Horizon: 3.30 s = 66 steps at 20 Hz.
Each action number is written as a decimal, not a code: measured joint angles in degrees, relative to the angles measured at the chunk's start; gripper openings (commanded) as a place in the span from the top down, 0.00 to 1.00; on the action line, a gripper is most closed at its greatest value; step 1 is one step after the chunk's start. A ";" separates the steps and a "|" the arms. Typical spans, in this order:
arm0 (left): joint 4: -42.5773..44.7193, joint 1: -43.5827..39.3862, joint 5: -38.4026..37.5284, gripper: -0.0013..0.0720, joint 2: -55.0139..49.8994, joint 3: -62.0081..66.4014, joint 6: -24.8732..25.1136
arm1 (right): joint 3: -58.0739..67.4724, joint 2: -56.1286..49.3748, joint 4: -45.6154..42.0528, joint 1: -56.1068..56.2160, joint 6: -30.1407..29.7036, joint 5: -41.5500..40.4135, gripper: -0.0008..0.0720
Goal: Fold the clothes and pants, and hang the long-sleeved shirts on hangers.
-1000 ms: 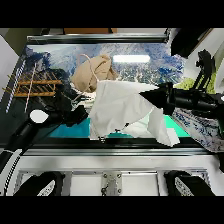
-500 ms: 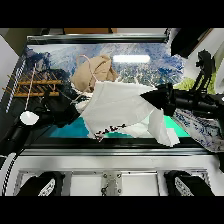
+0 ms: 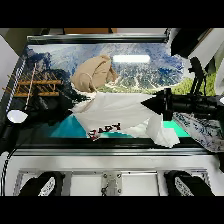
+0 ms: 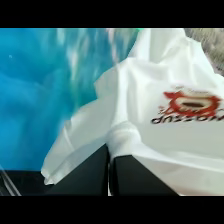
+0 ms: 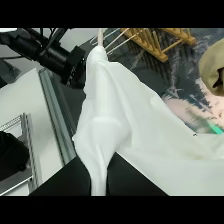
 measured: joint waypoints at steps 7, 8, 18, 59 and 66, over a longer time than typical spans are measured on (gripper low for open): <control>2.29 -1.25 -8.83 0.96 -0.02 17.05 3.37 | -10.45 -0.39 2.78 -4.22 -8.57 3.80 0.98; 3.78 -2.62 -10.34 0.96 -0.02 20.06 3.39 | -12.61 -0.63 4.96 -4.42 -10.43 3.67 0.98; 18.95 -14.99 -24.96 0.96 -0.94 43.87 -0.28 | -20.46 -7.06 30.56 4.90 -25.68 1.14 0.98; 29.77 -22.62 -17.64 0.96 -0.44 47.67 -0.70 | 8.26 11.39 22.14 -27.91 -18.71 -39.36 0.98; 29.77 -26.18 -15.58 0.96 -6.93 49.59 0.00 | 10.69 15.63 18.10 -41.13 -17.99 -67.76 0.97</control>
